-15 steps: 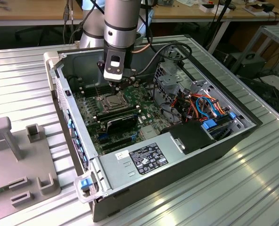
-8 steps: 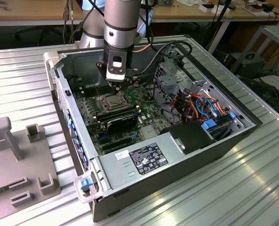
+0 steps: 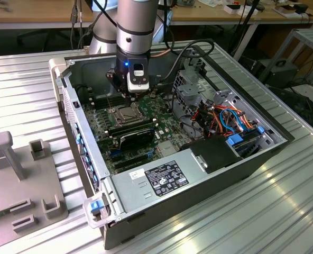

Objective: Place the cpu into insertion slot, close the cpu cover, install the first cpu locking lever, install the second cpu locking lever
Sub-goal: 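Install the first cpu locking lever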

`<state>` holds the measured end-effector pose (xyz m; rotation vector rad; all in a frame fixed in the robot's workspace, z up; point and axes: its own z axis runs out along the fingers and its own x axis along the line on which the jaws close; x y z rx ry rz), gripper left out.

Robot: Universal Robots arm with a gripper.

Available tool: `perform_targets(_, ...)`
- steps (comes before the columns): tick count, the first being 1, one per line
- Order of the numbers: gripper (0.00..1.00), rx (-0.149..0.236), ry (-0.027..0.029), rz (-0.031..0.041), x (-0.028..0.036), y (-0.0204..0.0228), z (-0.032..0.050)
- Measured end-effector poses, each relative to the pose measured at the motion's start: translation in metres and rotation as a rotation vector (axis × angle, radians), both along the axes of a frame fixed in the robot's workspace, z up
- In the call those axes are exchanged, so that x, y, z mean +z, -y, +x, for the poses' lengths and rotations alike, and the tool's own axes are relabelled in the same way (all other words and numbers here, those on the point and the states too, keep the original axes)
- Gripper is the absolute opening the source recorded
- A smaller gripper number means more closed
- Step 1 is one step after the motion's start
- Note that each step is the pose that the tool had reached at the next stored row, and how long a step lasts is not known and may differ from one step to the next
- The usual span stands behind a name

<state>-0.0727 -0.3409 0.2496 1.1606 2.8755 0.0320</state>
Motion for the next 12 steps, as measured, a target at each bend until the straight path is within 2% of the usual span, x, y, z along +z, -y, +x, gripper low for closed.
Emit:
perform_targets(2,0.11,0.005,-0.0001,-0.0001,0.0001,0.0001,-0.0024)
perform_targets(6,0.11,0.039,0.0001,0.0,-0.0001,0.0,-0.0108)
perform_targets(12,0.11,0.132,-0.0001,0.0007,-0.0017,0.0001,-0.0135)
